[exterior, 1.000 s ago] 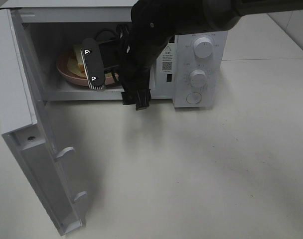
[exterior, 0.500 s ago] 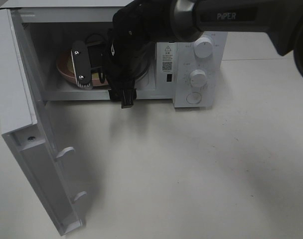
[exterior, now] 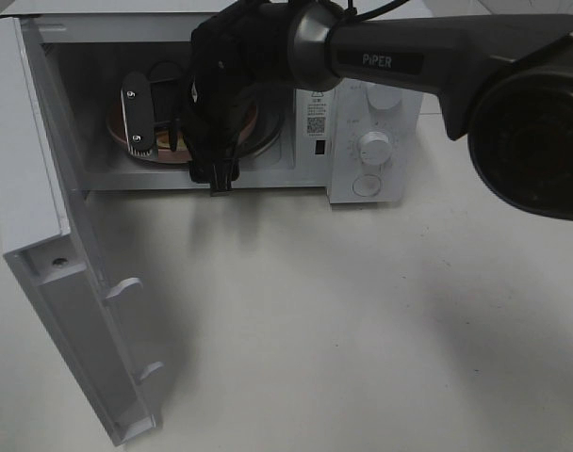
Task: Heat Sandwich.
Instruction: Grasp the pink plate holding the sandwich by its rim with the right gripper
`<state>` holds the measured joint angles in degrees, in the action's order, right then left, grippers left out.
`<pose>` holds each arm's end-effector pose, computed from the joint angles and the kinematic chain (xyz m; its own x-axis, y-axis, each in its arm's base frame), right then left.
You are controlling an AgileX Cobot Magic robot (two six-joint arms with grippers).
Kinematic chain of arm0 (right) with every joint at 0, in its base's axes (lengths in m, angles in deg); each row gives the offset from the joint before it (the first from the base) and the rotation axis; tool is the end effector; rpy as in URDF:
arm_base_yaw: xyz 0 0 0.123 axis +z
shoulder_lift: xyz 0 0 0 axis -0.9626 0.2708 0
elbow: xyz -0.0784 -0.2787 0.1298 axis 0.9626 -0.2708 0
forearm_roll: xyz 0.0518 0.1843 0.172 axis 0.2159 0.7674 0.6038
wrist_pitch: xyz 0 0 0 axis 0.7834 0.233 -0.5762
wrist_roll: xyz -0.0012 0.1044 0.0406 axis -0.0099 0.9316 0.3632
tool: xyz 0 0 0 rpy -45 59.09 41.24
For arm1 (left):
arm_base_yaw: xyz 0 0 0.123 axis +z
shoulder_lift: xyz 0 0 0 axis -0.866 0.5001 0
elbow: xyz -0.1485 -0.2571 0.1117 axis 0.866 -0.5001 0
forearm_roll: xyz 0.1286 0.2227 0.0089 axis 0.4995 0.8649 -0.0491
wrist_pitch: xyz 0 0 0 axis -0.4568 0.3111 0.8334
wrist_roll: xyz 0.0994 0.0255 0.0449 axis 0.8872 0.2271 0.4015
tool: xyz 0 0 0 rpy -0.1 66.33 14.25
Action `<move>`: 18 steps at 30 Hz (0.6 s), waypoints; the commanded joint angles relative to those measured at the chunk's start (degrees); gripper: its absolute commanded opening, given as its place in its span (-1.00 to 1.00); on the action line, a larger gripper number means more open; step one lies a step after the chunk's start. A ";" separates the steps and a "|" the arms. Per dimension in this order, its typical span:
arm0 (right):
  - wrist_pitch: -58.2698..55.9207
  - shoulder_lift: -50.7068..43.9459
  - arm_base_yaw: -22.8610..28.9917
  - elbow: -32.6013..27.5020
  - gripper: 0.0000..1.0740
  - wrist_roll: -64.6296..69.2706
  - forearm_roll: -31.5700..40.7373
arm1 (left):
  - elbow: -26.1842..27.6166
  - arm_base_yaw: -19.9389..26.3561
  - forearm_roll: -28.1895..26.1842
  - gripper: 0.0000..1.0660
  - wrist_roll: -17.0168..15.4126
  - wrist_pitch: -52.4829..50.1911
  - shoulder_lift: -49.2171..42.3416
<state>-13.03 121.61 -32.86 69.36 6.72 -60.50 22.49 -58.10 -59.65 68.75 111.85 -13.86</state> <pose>0.4517 0.3780 0.1722 0.3107 -0.9349 -0.1718 -0.7507 -0.1305 -0.6476 -0.0130 -0.0057 0.2698 -0.4469 0.0142 -0.8945 0.0218 0.9997 0.0050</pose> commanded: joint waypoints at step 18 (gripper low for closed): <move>-0.57 7.39 0.69 7.28 0.42 1.78 -0.40 | -0.17 0.00 -0.40 0.88 -0.06 -0.74 -0.97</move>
<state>-13.83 128.60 -32.29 76.01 8.21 -61.25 22.49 -58.10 -59.65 68.75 111.85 -13.86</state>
